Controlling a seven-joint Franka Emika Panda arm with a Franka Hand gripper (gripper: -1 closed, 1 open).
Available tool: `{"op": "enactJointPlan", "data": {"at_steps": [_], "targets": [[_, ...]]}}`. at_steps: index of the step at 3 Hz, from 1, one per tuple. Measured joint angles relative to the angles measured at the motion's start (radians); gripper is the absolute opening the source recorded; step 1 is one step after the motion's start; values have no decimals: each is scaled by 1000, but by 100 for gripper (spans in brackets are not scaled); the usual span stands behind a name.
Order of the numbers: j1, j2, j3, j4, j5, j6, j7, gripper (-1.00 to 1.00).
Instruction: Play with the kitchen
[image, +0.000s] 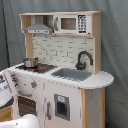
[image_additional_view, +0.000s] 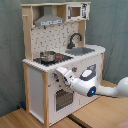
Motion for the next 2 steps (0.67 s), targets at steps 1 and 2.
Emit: {"op": "enactJointPlan", "data": {"at_steps": [1,2], "targets": [[1,0,-7,-1,-10,2,-106,-100],[1,0,-7,-1,-18,1,-222,-100]]}}
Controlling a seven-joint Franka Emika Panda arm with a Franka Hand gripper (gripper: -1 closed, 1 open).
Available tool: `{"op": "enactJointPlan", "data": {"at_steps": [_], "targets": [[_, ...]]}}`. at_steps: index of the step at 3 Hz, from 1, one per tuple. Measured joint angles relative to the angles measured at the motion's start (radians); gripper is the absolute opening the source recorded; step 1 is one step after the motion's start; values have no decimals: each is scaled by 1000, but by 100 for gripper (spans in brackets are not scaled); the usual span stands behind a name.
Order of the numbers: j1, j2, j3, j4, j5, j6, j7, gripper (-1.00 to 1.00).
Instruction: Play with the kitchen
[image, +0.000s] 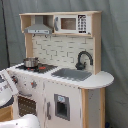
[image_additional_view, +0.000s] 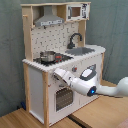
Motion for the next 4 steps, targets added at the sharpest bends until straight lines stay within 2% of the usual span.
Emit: {"op": "enactJointPlan", "data": {"at_steps": [4], "targets": [[6,-23,-5,7,-86,-31,-467,-100]]}}
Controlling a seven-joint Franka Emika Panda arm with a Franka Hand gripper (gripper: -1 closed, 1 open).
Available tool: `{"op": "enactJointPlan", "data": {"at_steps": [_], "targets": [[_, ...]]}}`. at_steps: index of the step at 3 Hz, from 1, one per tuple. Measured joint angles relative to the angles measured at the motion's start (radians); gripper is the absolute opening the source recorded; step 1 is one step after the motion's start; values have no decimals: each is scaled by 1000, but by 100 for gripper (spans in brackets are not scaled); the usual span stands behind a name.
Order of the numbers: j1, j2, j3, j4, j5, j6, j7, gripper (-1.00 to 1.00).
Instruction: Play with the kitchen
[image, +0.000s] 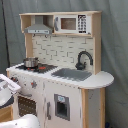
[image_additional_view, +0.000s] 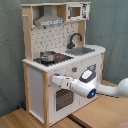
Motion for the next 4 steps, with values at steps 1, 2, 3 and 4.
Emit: {"op": "enactJointPlan", "data": {"at_steps": [1,2,3,4], "targets": [[0,-1,-1,3,-36,-7,-108,-100],[1,-1,-2,5,-82,-11,-211,-100],[1,-1,-5,8,-136,-13,-302,-100],[0,-1,-8,11,-210,-14,-376,-100]]}}
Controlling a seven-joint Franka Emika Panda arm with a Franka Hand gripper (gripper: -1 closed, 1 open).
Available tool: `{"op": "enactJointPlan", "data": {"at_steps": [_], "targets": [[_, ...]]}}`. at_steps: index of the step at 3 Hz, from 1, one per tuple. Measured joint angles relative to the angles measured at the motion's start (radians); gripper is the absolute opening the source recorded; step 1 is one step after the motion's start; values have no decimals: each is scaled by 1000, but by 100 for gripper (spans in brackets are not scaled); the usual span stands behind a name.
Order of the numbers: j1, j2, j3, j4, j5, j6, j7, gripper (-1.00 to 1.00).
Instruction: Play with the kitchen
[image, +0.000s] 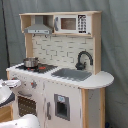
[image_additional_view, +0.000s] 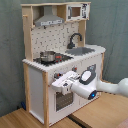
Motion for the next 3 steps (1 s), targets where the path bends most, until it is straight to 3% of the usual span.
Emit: {"op": "enactJointPlan", "data": {"at_steps": [1,2,3], "targets": [[0,12,2,0,-6,11,100,-100],[0,12,2,0,-6,16,109,-100],[0,12,2,0,-6,18,112,100]]}}
